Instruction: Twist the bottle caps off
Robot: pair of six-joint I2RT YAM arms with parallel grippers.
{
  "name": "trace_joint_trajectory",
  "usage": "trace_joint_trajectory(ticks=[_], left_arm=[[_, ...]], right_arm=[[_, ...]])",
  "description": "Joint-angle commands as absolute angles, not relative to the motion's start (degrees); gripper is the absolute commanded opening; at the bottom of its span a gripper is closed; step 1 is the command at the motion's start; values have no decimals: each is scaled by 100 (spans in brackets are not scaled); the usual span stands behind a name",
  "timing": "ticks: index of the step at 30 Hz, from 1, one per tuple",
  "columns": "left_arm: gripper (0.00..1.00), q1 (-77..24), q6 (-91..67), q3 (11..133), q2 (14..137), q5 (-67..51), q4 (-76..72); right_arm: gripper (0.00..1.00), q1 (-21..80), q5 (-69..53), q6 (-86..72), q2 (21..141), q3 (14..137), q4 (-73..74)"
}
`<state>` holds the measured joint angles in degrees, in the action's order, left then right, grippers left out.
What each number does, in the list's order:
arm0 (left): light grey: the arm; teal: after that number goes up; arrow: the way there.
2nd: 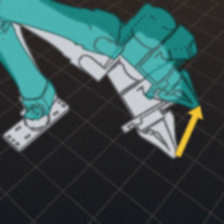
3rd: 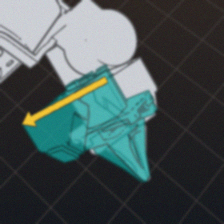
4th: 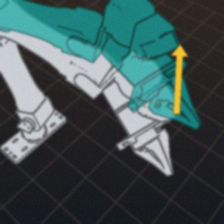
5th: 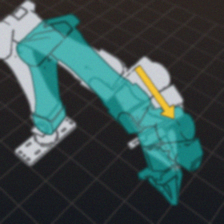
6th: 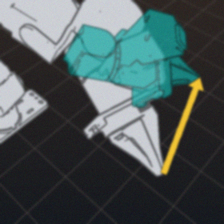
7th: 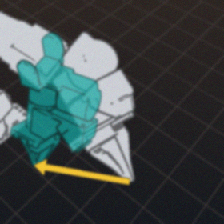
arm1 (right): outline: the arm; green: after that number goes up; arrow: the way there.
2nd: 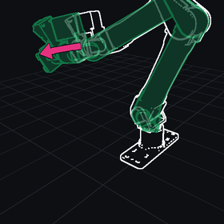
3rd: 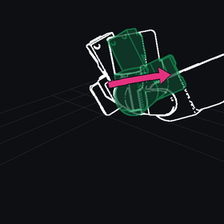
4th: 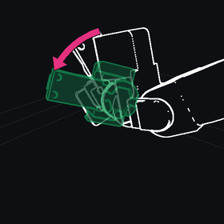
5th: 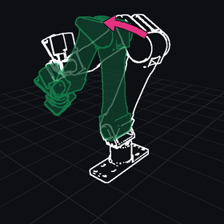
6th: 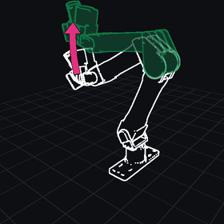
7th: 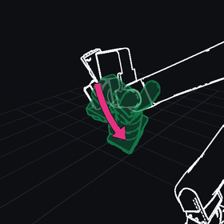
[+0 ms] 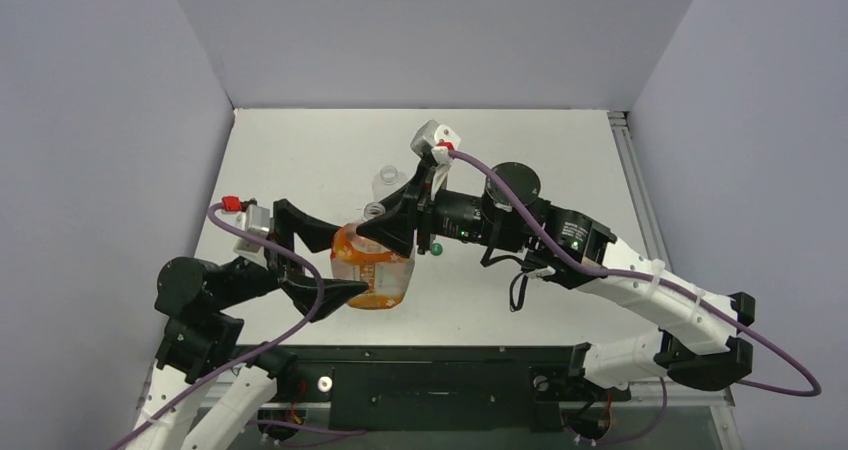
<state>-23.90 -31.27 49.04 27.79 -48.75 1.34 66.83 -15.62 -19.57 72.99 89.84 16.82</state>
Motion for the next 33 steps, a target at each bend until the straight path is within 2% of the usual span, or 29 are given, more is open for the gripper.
trace_joint_trajectory(ticks=[1, 6, 13, 17, 22, 26, 33], left_arm=[[97, -2374, -2852, 4976, 2671, -4101, 672], [97, -2373, -2473, 5224, 2630, -3184, 1270], [96, -2373, -2213, 5590, 2571, -2254, 1771], [97, -2375, -1981, 5981, 2575, -1513, 2077], [97, -2381, -1314, 6349, 2452, 783, 2243], [97, -2387, -775, 6284, 2256, 1834, 2020], [97, -2406, -899, 6299, 2220, 1568, 2426]], right_arm=[[0, 6680, 19, -1433, 7668, 9827, 2532], [0, 6709, 969, -1046, 8437, 10551, 3131], [0, 6682, 1889, -685, 9352, 10906, 2513], [0, 6544, 2014, -657, 9850, 11235, 2240], [0, 6396, 1733, -668, 10000, 11197, 2161], [0, 6299, 1591, -781, 9997, 10949, 1933], [0, 6292, 1678, -937, 10433, 11167, 1263]])
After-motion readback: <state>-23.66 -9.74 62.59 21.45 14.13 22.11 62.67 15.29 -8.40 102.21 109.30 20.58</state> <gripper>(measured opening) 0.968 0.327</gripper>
